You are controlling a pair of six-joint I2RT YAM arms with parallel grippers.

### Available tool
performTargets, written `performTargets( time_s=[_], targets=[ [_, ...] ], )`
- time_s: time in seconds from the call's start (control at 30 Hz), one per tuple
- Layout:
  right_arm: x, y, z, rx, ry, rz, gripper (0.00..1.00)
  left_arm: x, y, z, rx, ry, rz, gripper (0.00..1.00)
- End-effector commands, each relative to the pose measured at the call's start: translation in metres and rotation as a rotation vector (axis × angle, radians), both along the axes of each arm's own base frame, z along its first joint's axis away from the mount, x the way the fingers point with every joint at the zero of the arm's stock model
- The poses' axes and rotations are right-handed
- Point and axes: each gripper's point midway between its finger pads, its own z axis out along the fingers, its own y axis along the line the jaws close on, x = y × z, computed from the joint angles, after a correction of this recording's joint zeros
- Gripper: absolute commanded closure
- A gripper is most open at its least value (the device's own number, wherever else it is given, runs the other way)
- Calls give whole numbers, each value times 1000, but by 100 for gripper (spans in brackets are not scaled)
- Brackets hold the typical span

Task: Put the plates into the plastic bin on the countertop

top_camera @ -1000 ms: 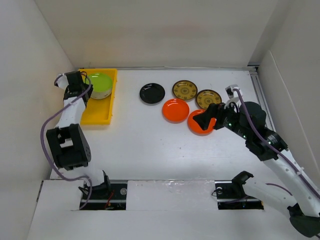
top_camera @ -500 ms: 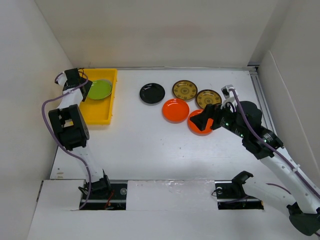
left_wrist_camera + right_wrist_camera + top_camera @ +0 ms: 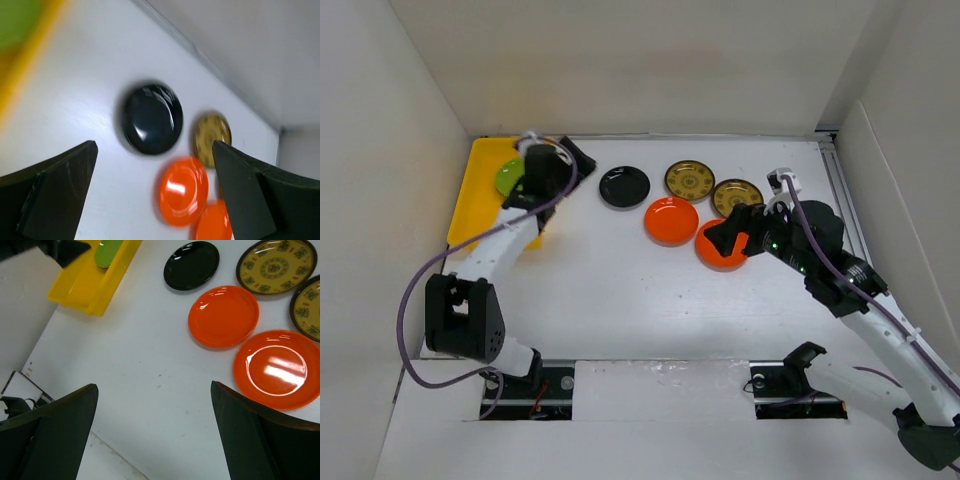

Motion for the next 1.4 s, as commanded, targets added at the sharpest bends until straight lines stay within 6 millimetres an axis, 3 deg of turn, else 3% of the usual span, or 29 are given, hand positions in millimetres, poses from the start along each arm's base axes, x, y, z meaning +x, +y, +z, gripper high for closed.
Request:
performTargets(
  time_s=[0.0, 0.03, 0.1, 0.13, 0.23, 0.4, 0.43, 0.5, 0.63, 0.67, 0.77, 0.97, 1.0, 1.1, 1.13, 1.23, 1.27, 1.37],
  targets=[
    [5, -14, 35, 30, -68, -85, 0, -42, -77, -59, -20, 62, -201, 0],
    [2, -16, 36, 31, -71, -85, 0, -56, -112, -66, -43, 70, -286, 0],
    [-2, -19, 40, 34, -74, -85, 0, -72, -144, -82, -63, 68, -375, 0],
    [-6, -21, 46, 45, -90, -85, 0, -86, -169, -88, -63, 78, -429, 0],
    [-15, -21, 53, 67, -111, -58, 0, -100, -195, -114, -65, 111, -457, 0],
    [-22, -24, 57, 77, -121, -49, 0, -99, -208, -159, -102, 172, -485, 0],
    [-22, -24, 57, 77, -121, -49, 0, -92, -213, -159, -115, 166, -479, 0],
    [-23, -24, 56, 84, -116, -51, 0, -88, -215, -188, -99, 217, -474, 2],
    [-24, -23, 56, 86, -115, -42, 0, -76, -224, -215, -128, 265, -444, 12],
    [-24, -23, 51, 81, -107, -42, 0, -69, -232, -209, -145, 248, -435, 14],
    [-26, -24, 54, 86, -115, -42, 0, -65, -228, -208, -123, 262, -406, 34],
    [-27, -23, 58, 93, -121, -33, 0, -55, -232, -214, -115, 314, -380, 59],
    [-27, -23, 58, 93, -121, -33, 0, -56, -232, -215, -111, 323, -379, 78],
    [-29, -24, 60, 93, -121, -33, 0, -52, -234, -210, -114, 317, -379, 100],
    [-28, -25, 60, 91, -122, -42, 0, -55, -232, -212, -96, 336, -384, 100],
    [-30, -27, 63, 88, -134, -40, 0, -54, -227, -185, -91, 304, -364, 100],
    [-31, -27, 63, 88, -134, -40, 0, -55, -224, -157, -102, 259, -361, 100],
    [-31, -27, 63, 88, -134, -40, 0, -57, -209, -109, -70, 180, -330, 100]
  ],
)
